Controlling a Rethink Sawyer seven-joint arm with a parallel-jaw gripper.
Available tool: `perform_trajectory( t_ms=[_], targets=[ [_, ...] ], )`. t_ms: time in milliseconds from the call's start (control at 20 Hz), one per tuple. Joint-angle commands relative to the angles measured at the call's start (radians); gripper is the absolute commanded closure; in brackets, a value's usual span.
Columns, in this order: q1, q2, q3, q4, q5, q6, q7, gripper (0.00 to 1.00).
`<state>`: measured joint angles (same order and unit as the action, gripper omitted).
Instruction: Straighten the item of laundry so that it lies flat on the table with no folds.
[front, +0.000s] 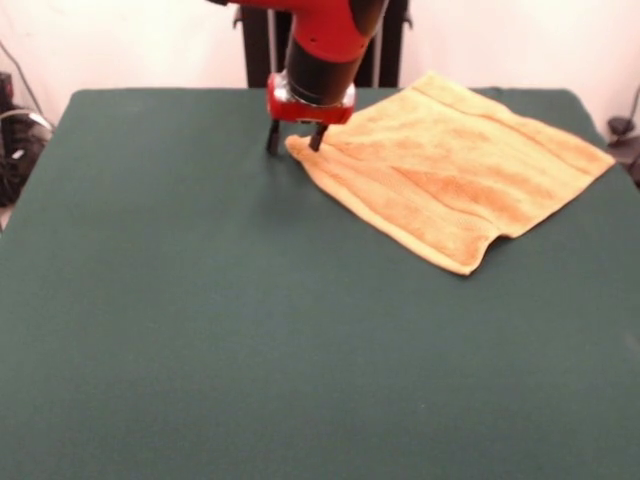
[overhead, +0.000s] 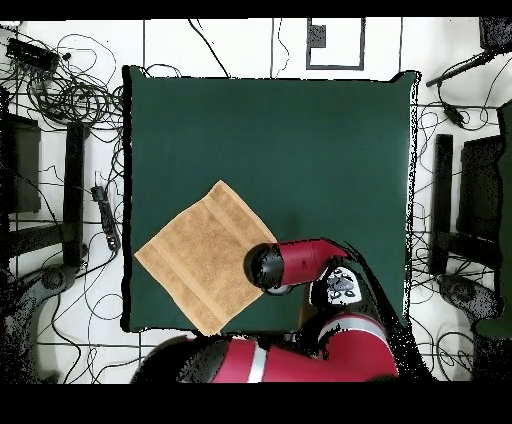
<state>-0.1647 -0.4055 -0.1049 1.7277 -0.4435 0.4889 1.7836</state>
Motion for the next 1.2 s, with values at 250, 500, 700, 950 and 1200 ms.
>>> perform_trajectory(
  t_ms=[250,500,700,950,1200],
  targets=[
    [-0.02,0.414,-0.372,-0.221,-0.184,-0.302,0.314,0.0],
    [0.01,0.439,-0.417,-0.225,-0.146,-0.323,0.312,0.0],
    [0.022,0.448,-0.432,-0.224,-0.117,-0.33,0.282,0.0],
    [0.031,0.459,-0.449,-0.221,-0.087,-0.342,0.269,0.0],
    [0.036,0.468,-0.461,-0.217,-0.054,-0.359,0.237,0.0]
  ],
)
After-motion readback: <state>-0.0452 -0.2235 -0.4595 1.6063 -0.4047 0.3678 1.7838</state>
